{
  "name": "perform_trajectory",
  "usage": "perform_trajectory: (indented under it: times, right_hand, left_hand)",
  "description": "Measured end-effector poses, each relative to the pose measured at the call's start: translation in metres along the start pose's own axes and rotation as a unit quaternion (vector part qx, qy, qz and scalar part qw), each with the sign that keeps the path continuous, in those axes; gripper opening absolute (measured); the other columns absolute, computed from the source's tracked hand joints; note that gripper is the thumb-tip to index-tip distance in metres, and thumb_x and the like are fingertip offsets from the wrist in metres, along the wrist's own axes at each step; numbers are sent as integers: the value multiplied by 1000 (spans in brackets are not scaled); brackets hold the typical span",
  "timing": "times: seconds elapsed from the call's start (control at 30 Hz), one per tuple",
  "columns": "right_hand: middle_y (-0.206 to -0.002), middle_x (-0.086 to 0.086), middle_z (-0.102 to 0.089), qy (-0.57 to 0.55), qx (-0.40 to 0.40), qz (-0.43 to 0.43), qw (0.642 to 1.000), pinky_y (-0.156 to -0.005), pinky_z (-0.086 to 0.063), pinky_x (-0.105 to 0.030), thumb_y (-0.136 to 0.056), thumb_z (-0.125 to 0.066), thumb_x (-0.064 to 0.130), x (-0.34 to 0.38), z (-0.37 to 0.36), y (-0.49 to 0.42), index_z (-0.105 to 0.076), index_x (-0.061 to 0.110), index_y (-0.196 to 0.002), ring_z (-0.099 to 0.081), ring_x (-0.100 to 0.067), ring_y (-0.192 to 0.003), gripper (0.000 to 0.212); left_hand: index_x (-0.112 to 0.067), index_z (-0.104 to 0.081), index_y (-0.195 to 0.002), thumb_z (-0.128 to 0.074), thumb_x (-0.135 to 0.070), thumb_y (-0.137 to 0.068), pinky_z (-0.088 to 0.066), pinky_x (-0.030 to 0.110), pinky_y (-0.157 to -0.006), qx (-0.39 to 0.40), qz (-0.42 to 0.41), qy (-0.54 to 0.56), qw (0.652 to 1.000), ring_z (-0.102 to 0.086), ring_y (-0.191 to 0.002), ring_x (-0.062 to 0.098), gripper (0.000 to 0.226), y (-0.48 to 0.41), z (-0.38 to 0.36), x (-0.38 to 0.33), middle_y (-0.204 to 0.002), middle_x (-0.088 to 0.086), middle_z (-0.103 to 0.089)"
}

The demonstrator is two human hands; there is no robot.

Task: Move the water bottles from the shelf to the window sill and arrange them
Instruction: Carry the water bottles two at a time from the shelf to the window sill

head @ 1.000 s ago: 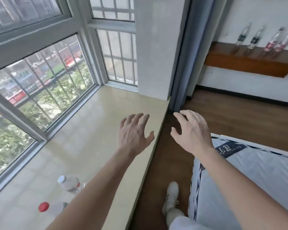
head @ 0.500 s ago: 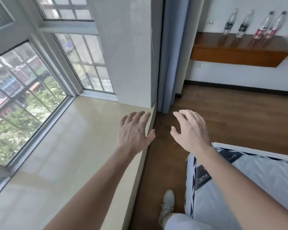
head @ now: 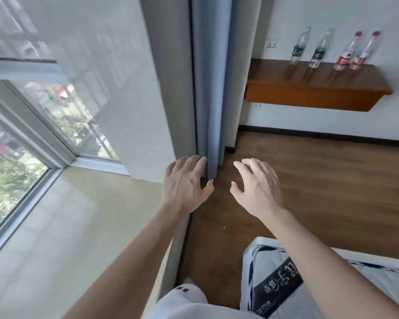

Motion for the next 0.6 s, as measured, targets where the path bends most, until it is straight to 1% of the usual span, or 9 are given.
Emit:
perform_trajectory:
  times: [0.27,0.43,0.6]
  right_hand:
    - [-118,-8,-64,16,13,-52,998,-99,-48,-46,-81,-65,33,-69,-35,-84,-66,14,-120,-59,-31,-108,44]
    - [-125,-8,-63,56,26,-81,995,-103,-48,-44,-84,-65,35,-112,-53,-161,-64,16,-125,-59,-29,-115,45]
    - [-129,-9,-62,81,32,-129,988,-104,-48,-45,-86,-63,38,-159,-62,-235,-64,16,-127,-59,-29,-118,47]
  left_hand:
    - [-25,-51,-135,-48,-55,-85,-40,42,-103,18,-54,-2,998,-52,-121,25,59,-117,-42,-18,-133,-3,-57]
    - [-24,-52,-134,-39,-57,-83,-42,43,-100,32,-76,15,996,-53,-120,26,63,-218,-77,-24,-135,-3,-57]
    - [-25,-48,-137,-43,-56,-86,-39,45,-106,55,-112,44,991,-48,-128,26,60,-323,-107,-46,-139,-2,-54]
Point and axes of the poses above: each hand's wrist, its own y-axis away from the middle knuckle, its own z-axis out of the back of the hand, x = y × z, the point moved 1 cm from there along -y, towards the middle knuckle
